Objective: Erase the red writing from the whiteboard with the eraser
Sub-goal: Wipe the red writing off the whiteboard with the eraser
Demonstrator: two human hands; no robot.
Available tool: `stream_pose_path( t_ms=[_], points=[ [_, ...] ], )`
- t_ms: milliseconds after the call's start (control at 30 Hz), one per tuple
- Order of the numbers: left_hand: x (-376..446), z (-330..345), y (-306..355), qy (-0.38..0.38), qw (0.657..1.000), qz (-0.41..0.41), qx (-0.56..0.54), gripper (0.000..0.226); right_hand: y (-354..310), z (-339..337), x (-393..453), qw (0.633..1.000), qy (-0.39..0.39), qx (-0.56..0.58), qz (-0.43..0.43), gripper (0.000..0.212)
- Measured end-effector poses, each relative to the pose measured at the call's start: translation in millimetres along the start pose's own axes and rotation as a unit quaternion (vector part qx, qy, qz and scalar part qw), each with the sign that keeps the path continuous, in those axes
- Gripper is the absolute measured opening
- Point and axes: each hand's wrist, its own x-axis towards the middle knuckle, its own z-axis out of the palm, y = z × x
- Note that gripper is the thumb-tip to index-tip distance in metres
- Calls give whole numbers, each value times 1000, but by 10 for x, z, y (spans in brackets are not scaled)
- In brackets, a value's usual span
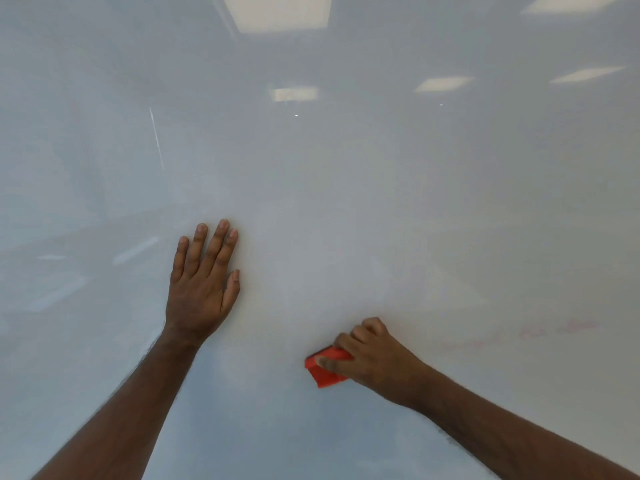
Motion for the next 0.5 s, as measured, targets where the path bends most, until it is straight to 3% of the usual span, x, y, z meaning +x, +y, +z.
stream_pose_path(
  t_ms=[233, 400, 500],
  points=[
    [-74, -34, 97, -16, 999, -36, -3, 67, 423, -191, -585, 999, -4, -47, 0, 72],
    [-123, -11, 210, -24, 997, -67, -5, 71, 725, -448, -425, 995, 72, -25, 68, 52],
    [-140, 1, 264, -28, 996, -81, -6, 72, 766, -525, -199, 987, 113, 5, 117, 60]
  ],
)
